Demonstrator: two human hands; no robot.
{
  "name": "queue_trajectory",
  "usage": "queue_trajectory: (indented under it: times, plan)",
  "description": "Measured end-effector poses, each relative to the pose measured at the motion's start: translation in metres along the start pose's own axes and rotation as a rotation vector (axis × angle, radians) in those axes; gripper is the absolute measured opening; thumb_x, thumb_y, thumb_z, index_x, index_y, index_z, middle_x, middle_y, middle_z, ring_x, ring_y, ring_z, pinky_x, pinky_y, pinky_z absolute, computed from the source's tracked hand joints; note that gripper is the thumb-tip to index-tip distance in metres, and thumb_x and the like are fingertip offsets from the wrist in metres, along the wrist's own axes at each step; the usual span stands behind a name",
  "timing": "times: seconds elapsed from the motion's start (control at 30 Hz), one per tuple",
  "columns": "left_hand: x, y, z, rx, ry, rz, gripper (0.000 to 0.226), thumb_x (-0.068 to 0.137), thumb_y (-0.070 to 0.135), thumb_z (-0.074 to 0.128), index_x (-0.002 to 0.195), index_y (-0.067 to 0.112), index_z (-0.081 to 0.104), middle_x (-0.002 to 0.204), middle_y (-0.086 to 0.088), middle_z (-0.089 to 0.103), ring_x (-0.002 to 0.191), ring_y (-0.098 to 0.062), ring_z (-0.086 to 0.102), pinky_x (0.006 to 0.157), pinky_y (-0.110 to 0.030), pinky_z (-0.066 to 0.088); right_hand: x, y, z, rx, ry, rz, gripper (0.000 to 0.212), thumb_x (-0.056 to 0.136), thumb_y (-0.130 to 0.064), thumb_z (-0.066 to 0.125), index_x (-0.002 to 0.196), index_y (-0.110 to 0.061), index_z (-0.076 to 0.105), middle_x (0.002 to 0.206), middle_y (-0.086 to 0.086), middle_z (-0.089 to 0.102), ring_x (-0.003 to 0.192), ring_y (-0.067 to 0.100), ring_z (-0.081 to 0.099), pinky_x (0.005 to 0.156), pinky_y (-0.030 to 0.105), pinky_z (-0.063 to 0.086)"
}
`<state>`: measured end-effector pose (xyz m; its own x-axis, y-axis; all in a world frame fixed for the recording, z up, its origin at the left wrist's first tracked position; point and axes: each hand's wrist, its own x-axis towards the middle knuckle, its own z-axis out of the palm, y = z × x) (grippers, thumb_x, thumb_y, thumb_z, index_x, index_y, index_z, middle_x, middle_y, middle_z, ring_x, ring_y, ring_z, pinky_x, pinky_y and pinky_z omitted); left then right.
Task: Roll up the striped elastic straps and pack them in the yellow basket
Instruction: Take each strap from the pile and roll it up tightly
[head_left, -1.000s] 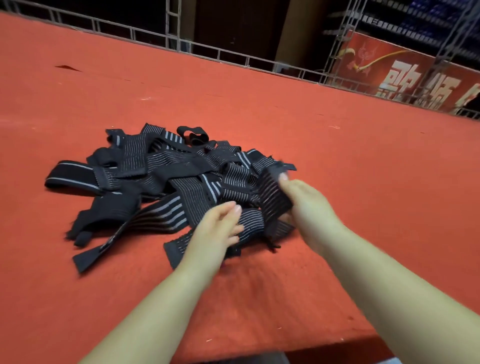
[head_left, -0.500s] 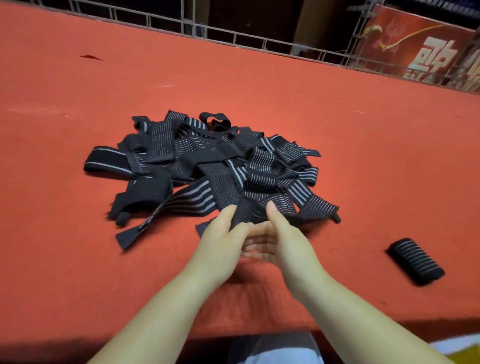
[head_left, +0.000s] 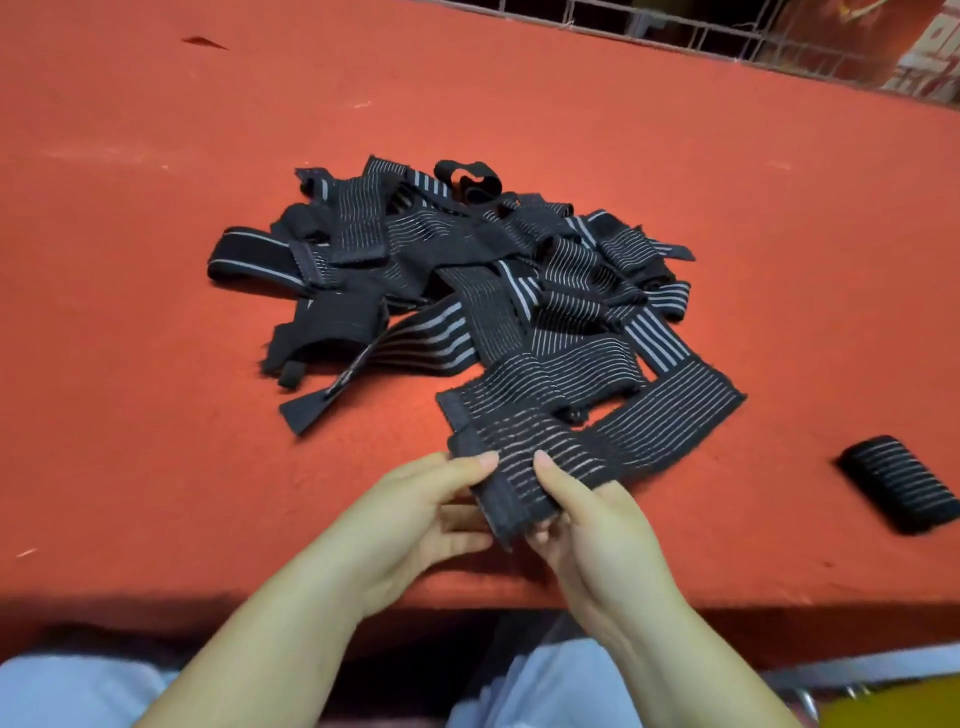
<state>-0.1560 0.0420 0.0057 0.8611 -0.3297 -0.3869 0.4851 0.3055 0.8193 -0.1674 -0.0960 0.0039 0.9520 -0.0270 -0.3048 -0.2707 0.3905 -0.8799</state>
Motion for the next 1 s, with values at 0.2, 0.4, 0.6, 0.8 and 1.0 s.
queue_trajectory:
  times: [0.2, 0.4, 0.6, 0.8, 1.0]
  plan:
    - [-0.008, 0.002, -0.013, 0.074, -0.036, 0.077, 0.036, 0.076, 0.019, 0.057, 0.109, 0.006, 0.062, 0.099, -0.009, 0.072, 0.083, -0.015, 0.068, 0.067, -0.023, 0.055, -0.003, 0.015, 0.005, -0.149, 0.081, -0.242, 0.036, 0.075, -0.024, 0.068, 0.107, -0.007, 0.063, 0.104, 0.011, 0.072, 0.1, 0.03, 0.067, 0.09, 0.05, 0.05]
    - [-0.012, 0.007, -0.047, 0.375, 0.096, 0.088, 0.015, 0.089, 0.001, 0.054, 0.101, 0.008, 0.061, 0.093, -0.005, 0.073, 0.072, -0.009, 0.067, 0.056, -0.02, 0.053, 0.028, -0.03, -0.035, -0.216, 0.449, -0.535, 0.025, 0.086, -0.001, 0.061, 0.107, -0.015, 0.055, 0.108, 0.002, 0.066, 0.102, 0.015, 0.063, 0.103, 0.044, 0.044]
    - [-0.01, 0.016, -0.086, 1.157, 0.489, 0.08, 0.017, 0.084, 0.018, 0.068, 0.084, 0.016, 0.052, 0.078, -0.003, 0.06, 0.069, -0.017, 0.056, 0.065, -0.032, 0.044, 0.016, -0.007, -0.053, -0.443, 0.587, -0.513, 0.025, 0.085, 0.0, 0.064, 0.107, -0.011, 0.056, 0.11, 0.01, 0.064, 0.096, 0.016, 0.062, 0.094, 0.031, 0.046]
    - [-0.007, -0.003, -0.068, 1.512, 0.785, 0.432, 0.051, 0.069, 0.005, 0.073, 0.118, 0.012, 0.059, 0.106, -0.014, 0.057, 0.098, -0.037, 0.053, 0.086, -0.045, 0.043, 0.004, 0.005, -0.06, -0.724, 0.633, -0.482, 0.025, 0.086, -0.002, 0.064, 0.073, 0.019, 0.059, 0.08, 0.037, 0.063, 0.08, 0.046, 0.063, 0.075, 0.045, 0.046]
    - [0.014, -0.014, -0.016, 1.39, 0.349, 0.465, 0.032, 0.089, 0.026, 0.055, 0.12, 0.026, 0.053, 0.118, 0.003, 0.049, 0.114, -0.017, 0.042, 0.103, -0.032, 0.031, 0.01, -0.003, -0.077, -0.776, 0.685, -0.393, 0.042, 0.086, -0.006, 0.066, 0.047, -0.004, 0.048, 0.048, 0.007, 0.052, 0.046, 0.018, 0.053, 0.057, 0.035, 0.038]
